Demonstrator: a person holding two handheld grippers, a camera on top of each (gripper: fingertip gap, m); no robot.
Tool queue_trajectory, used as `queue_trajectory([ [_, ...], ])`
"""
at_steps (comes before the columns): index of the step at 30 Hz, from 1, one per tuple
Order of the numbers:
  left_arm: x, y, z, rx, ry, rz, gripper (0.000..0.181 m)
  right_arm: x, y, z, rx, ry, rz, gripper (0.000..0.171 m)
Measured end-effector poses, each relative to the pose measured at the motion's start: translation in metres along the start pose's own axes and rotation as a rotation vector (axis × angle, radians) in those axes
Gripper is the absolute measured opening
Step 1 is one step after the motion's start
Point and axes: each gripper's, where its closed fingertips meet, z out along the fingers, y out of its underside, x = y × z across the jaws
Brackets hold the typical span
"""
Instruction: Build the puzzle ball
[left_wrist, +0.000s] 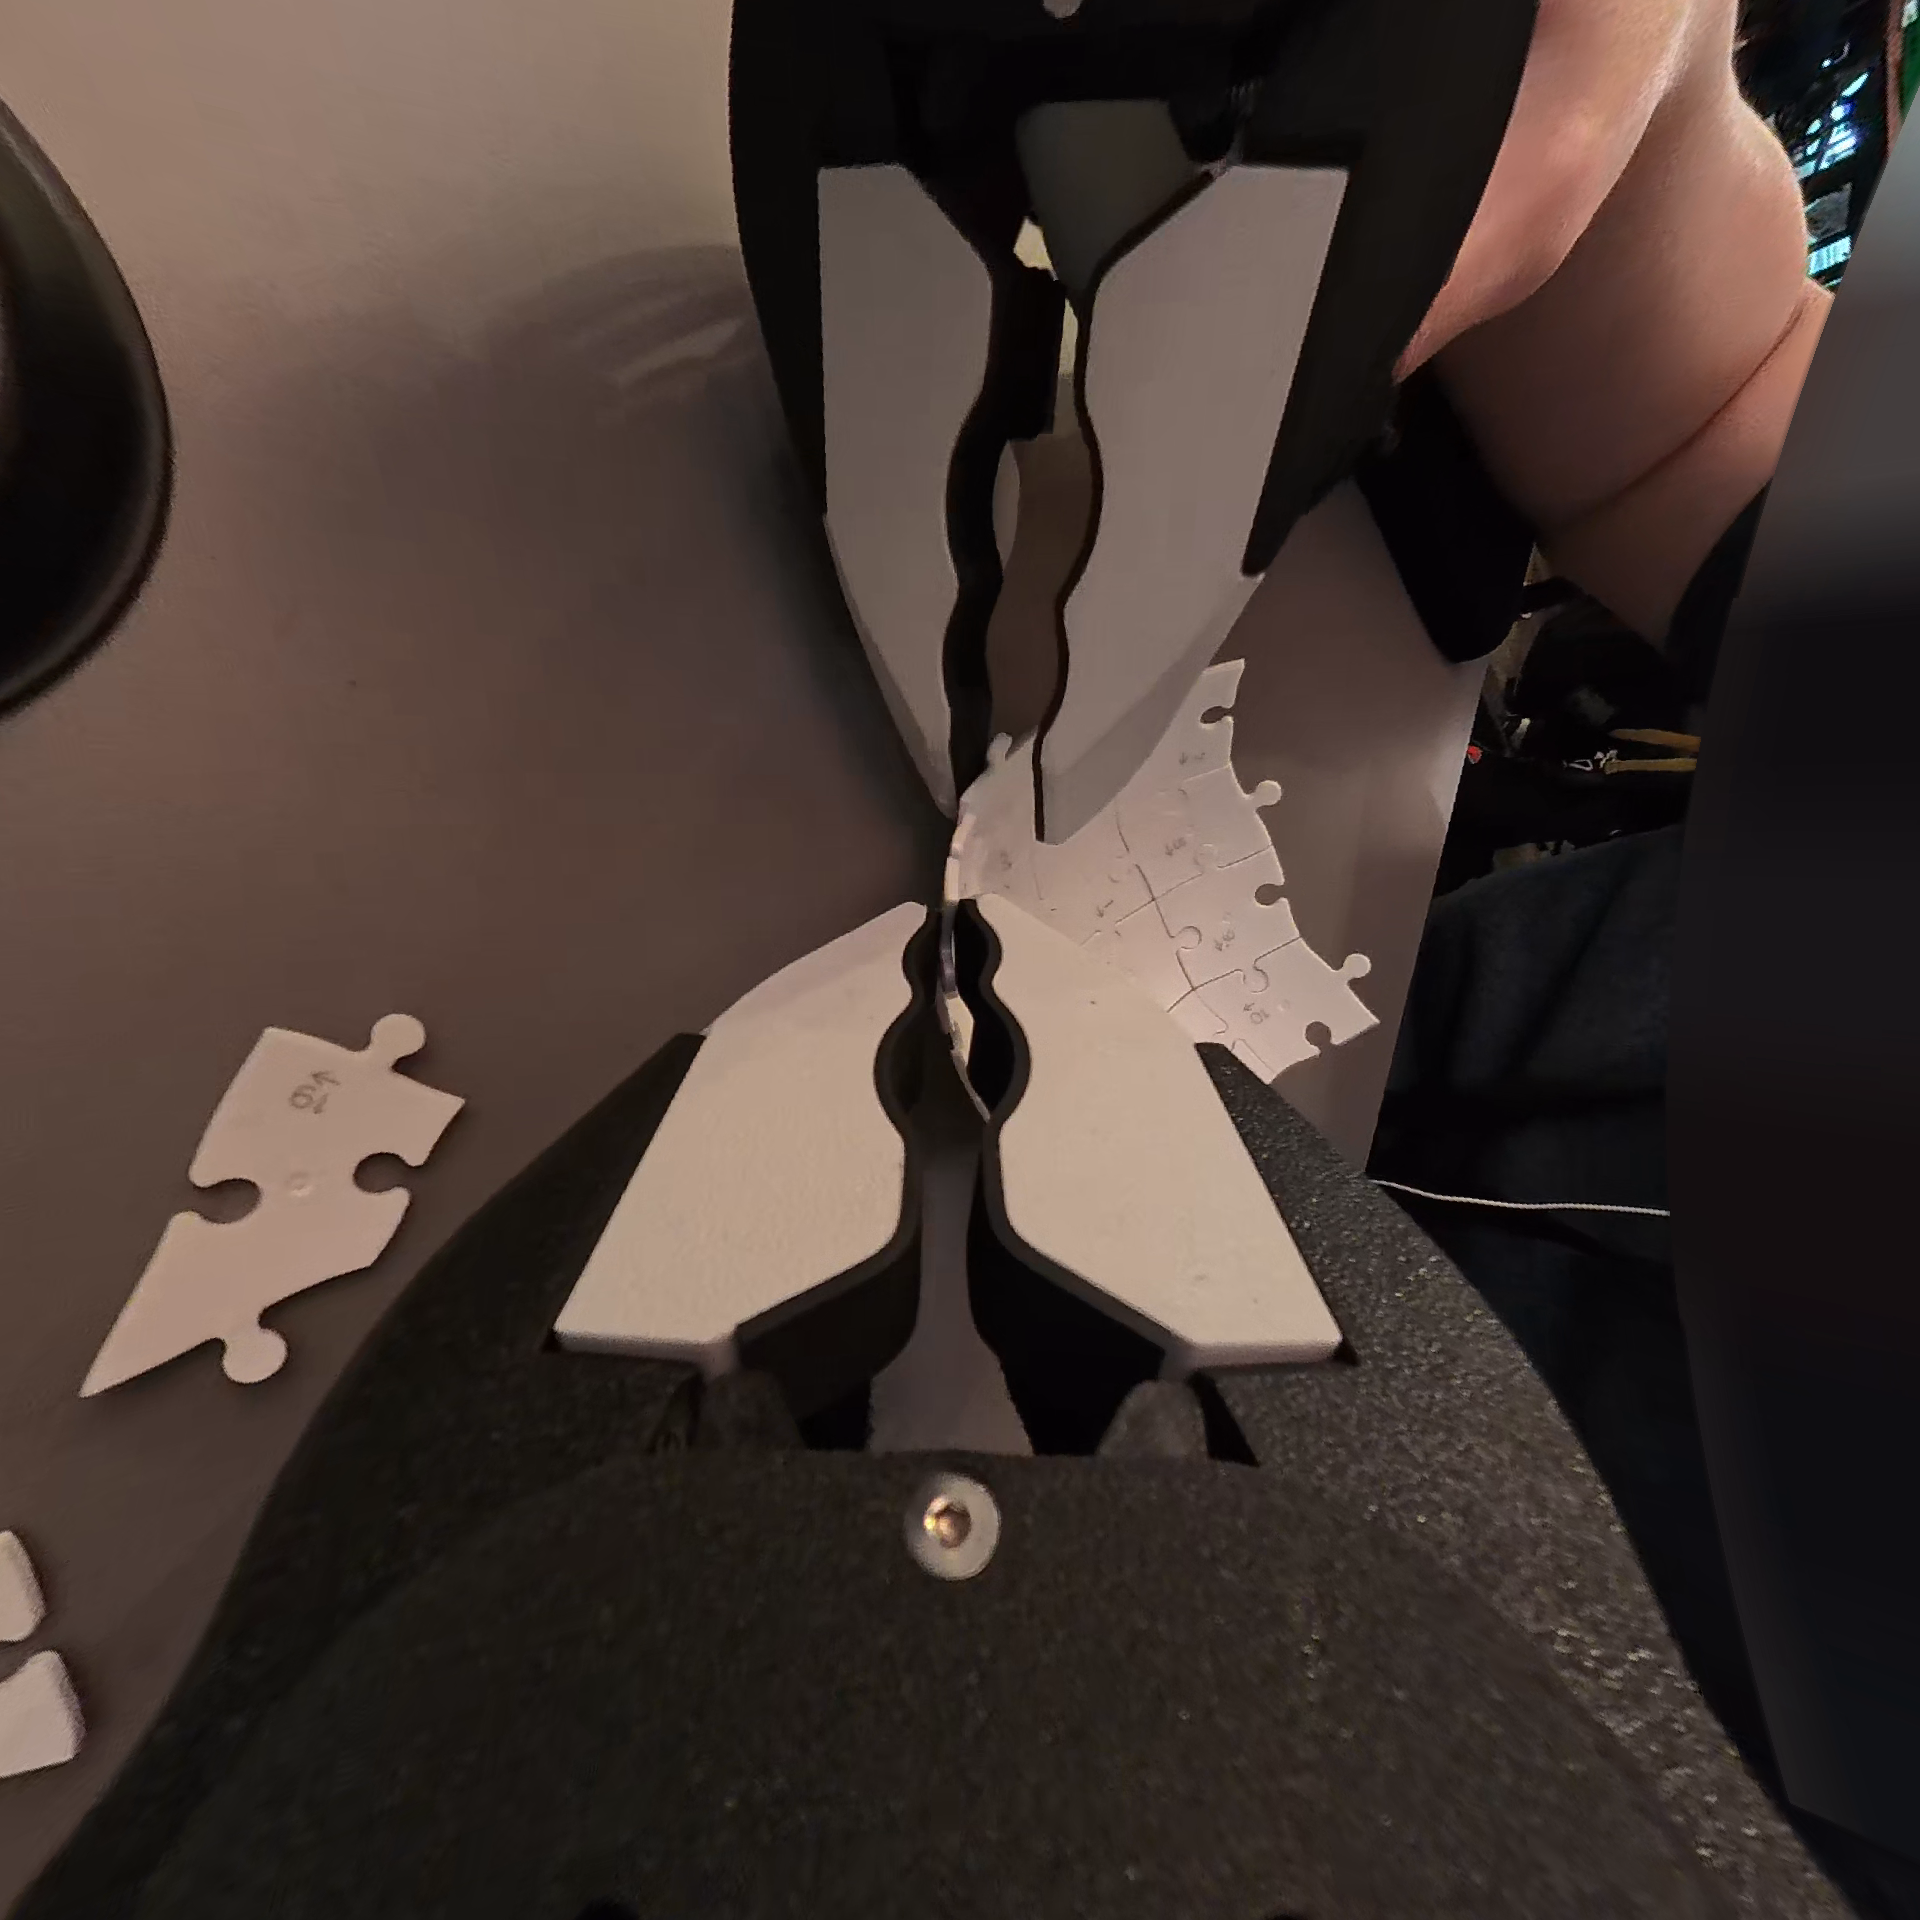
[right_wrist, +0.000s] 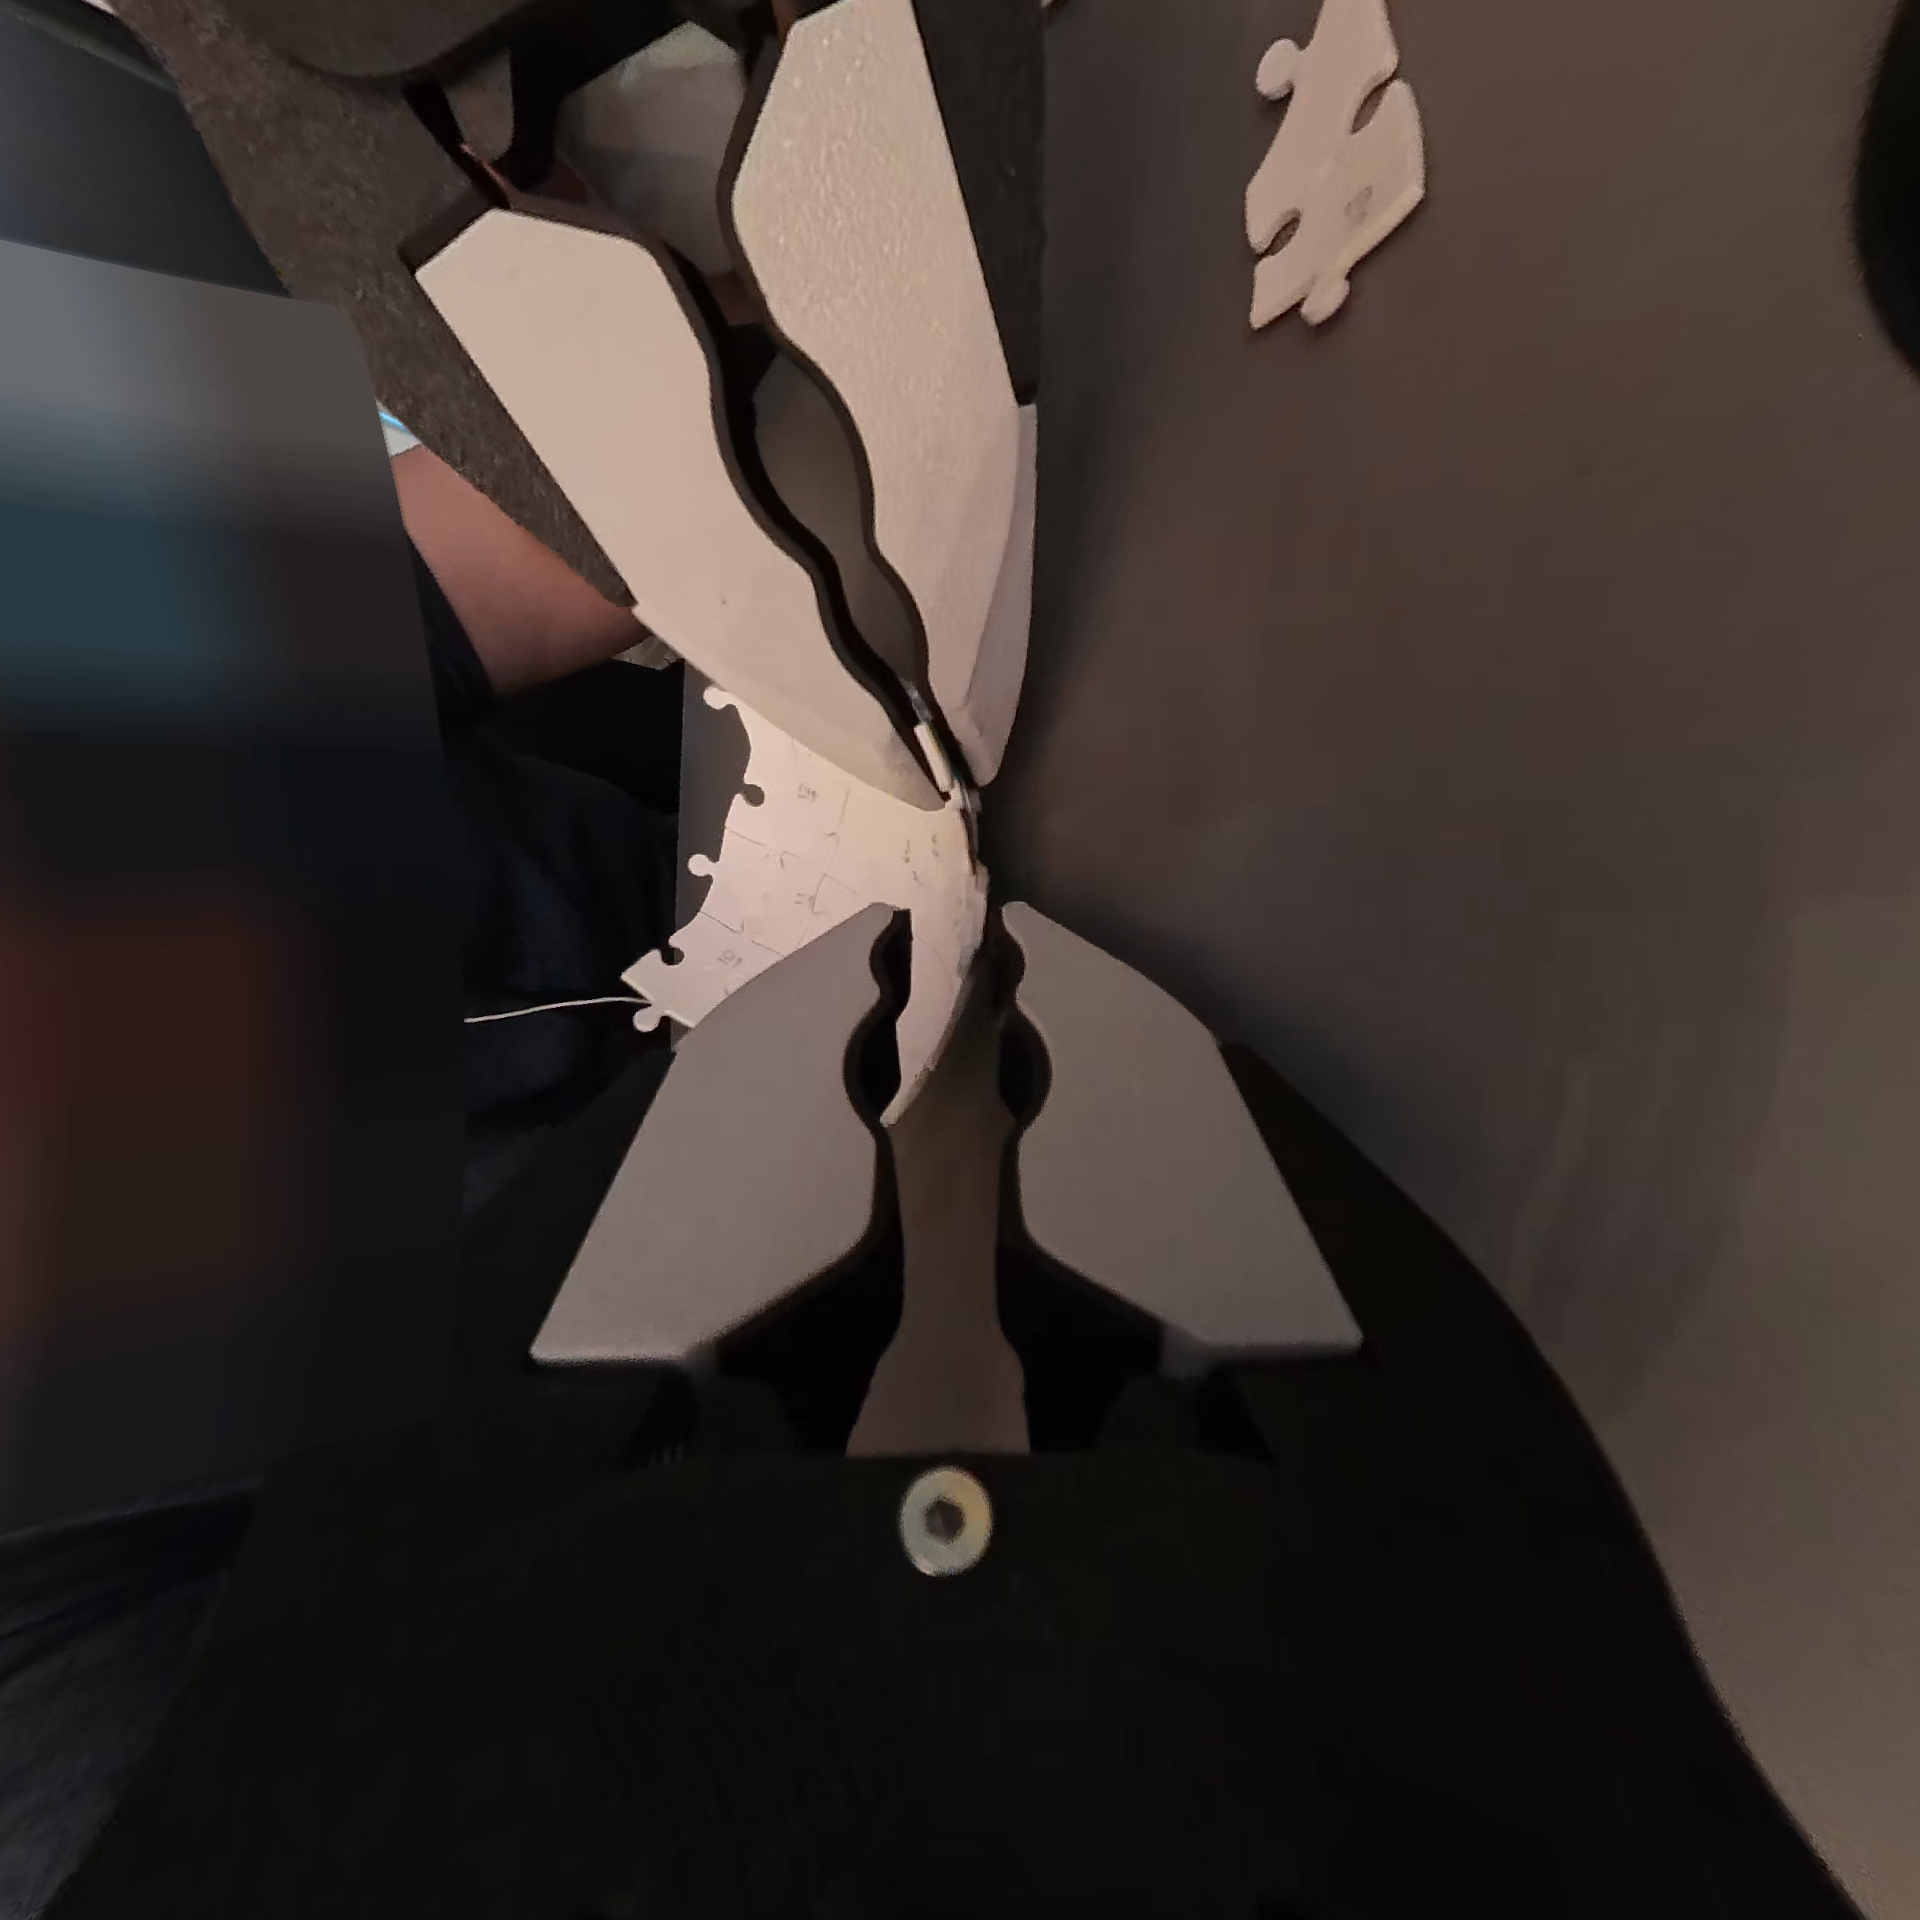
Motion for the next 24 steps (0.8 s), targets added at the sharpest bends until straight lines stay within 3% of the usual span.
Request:
queue_trajectory([
  [24,-0.0018,0.0054,-0.0065,-0.050,-0.018,0.040,0.002,0.0018,-0.0079,0.0063,-0.107,0.017,-0.080,0.007],
])
